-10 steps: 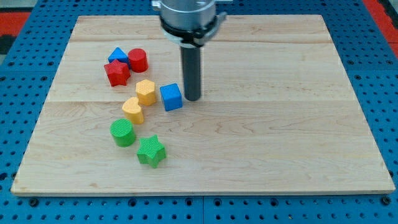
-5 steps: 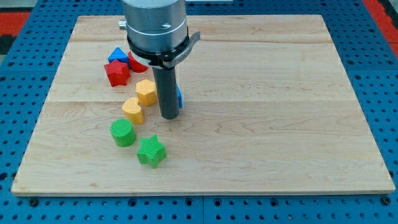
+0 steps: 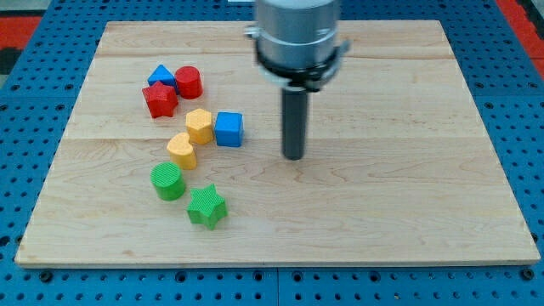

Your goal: Slightly push the blue cube towards yellow hexagon

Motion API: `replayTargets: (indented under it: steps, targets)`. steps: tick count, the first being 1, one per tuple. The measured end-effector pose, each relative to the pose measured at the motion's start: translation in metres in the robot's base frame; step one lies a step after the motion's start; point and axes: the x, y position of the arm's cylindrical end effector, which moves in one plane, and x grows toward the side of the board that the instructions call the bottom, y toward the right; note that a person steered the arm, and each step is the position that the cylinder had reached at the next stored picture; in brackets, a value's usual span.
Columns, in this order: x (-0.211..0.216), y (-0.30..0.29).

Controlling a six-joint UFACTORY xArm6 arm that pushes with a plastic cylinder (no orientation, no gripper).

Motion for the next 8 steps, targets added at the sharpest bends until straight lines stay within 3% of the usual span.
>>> replayTargets:
  steps: [1, 2, 4, 6, 7, 8]
  targets:
    - [-0.047, 0.045]
    - [-0.111, 0.052]
    - [-0.246, -0.069]
    - [-0.269, -0.195]
    - [-0.254, -0.261]
    - [-0.211, -0.278]
